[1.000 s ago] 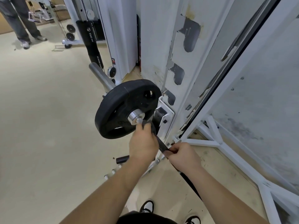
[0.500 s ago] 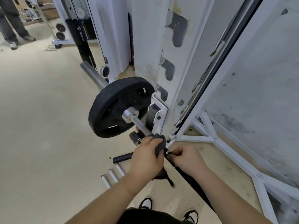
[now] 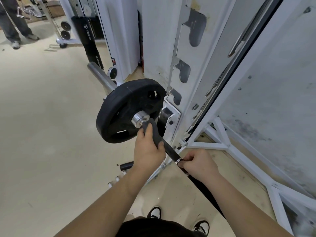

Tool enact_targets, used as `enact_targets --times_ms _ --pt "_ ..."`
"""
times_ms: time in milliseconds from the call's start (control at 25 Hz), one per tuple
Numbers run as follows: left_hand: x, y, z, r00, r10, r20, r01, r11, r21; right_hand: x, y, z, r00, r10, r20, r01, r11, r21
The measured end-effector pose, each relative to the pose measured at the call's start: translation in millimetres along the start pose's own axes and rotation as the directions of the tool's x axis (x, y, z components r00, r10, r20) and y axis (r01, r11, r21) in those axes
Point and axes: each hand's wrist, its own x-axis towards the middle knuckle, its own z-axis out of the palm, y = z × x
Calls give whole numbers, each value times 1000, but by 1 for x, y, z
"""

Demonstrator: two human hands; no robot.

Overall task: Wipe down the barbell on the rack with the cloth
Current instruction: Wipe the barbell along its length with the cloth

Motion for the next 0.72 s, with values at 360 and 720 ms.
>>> enact_targets --times_ms 360,720 --pt "-15 -17 -3 975 220 38 -217 973 -72 -13 19 2 994 -88 -61 97 981 169" --pt "-20 3 16 883 380 276 -422 899 113 -49 75 -25 1000 3 12 -4 993 114"
